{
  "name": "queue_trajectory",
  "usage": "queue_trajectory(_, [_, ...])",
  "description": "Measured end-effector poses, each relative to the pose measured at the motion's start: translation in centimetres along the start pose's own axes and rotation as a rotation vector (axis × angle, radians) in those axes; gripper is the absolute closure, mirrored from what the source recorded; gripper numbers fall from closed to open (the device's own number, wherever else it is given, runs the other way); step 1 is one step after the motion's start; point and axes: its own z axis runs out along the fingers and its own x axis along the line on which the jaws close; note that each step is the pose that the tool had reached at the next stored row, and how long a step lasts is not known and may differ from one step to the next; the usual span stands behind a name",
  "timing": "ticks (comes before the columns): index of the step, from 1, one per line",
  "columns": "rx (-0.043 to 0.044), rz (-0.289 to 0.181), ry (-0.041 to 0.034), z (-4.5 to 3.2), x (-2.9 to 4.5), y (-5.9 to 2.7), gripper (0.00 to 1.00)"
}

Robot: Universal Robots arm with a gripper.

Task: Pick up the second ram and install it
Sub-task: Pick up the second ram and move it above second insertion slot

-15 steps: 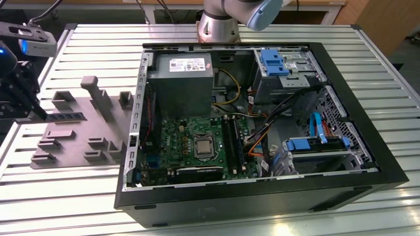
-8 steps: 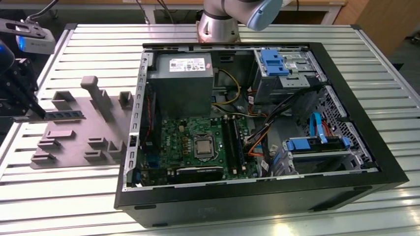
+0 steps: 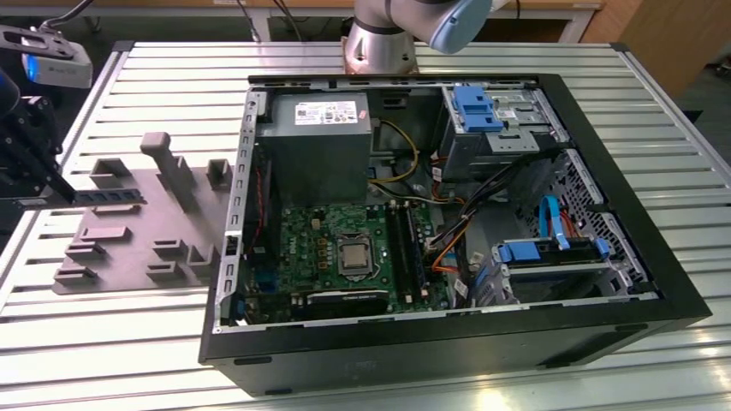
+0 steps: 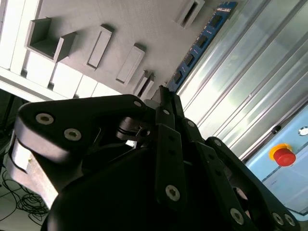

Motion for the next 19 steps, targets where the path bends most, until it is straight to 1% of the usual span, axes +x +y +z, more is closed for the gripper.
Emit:
queue_trajectory(8, [0.0003, 0.0, 0.0, -0.77, 0.0, 0.0, 0.86])
queue_trajectory(15, [0.0002, 0.0, 0.0001, -1.06, 0.0, 0.0, 0.86])
queue_trajectory(19, [0.0003, 0.0, 0.0001, -1.36, 0.0, -0.01, 0.86])
